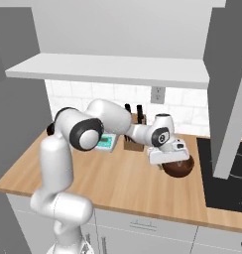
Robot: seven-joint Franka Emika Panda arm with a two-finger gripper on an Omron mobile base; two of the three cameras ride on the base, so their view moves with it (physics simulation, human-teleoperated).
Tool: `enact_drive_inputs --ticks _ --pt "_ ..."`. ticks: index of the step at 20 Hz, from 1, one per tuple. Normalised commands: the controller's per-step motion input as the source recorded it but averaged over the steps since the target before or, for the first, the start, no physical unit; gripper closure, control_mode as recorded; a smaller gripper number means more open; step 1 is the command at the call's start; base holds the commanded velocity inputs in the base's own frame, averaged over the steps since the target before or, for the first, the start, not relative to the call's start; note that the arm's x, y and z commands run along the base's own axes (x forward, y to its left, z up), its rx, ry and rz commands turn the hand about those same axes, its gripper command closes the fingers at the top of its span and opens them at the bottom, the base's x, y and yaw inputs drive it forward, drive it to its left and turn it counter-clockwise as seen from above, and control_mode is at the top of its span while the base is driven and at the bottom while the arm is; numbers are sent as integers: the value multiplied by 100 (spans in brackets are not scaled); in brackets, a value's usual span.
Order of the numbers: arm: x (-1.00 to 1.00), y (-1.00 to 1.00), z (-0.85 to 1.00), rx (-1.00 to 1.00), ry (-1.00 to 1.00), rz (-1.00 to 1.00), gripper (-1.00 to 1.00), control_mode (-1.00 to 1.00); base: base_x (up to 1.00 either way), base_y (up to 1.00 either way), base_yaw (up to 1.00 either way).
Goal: Pick up the bowls on the counter and stack them on top of one another in the open cabinet. Place the smaller bowl on top of the larger bowl.
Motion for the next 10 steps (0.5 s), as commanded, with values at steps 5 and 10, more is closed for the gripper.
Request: enact_drive_inputs --ticks 5,10 --pt "2 0 -3 0 0 0 100 -100 0 0 0" --pt "0 0 0 0 0 0 100 -100 0 0 0"
